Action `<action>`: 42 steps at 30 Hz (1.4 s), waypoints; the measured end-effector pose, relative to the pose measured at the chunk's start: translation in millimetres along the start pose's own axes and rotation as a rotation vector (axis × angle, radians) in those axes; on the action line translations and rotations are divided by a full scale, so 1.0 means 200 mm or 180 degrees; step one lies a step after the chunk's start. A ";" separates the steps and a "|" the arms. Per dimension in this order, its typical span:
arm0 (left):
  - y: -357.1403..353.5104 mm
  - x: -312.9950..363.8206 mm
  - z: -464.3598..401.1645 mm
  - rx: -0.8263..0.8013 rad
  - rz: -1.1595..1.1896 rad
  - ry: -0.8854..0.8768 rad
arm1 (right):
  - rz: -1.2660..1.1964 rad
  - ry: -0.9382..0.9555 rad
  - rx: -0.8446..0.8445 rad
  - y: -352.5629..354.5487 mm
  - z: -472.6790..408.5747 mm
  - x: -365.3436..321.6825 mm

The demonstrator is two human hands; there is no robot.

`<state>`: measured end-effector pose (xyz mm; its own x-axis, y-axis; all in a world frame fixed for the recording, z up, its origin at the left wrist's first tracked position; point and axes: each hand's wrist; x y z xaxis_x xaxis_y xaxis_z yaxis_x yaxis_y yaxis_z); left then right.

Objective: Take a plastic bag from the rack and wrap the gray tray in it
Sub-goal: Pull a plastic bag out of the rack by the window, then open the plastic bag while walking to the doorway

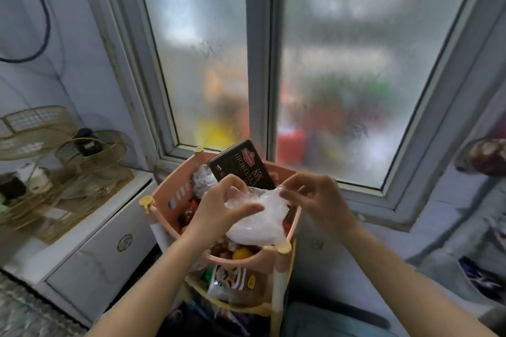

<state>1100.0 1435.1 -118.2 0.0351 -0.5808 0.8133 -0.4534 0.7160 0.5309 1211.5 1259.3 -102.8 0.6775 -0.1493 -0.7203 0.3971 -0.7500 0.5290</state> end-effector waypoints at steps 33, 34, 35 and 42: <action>-2.32 2.47 2.47 -0.4182 0.1851 -0.1903 | 0.1374 -0.2369 0.4367 1.90 3.86 -1.29; -2.37 2.54 2.58 -0.4231 0.1943 -0.1840 | 0.1293 -0.2439 0.4392 1.91 3.96 -1.33; -2.42 2.60 2.68 -0.4304 0.2026 -0.1775 | 0.1230 -0.2487 0.4431 1.92 4.05 -1.36; -2.73 2.95 3.39 -0.4959 0.2440 -0.1558 | 0.1857 -0.2743 0.5338 2.00 4.62 -1.49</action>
<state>765.7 438.5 -90.0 -0.1268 0.1762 0.9762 0.9341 0.3524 0.0577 596.2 408.0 -91.7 -0.1471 -0.3922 -0.9080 -0.9571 -0.1752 0.2307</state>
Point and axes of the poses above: each hand's wrist, its own z-axis away from the middle knuckle, its own y-axis out of the back of the hand, x = y × z, and after that the axes turned 2 degrees about y, right-handed
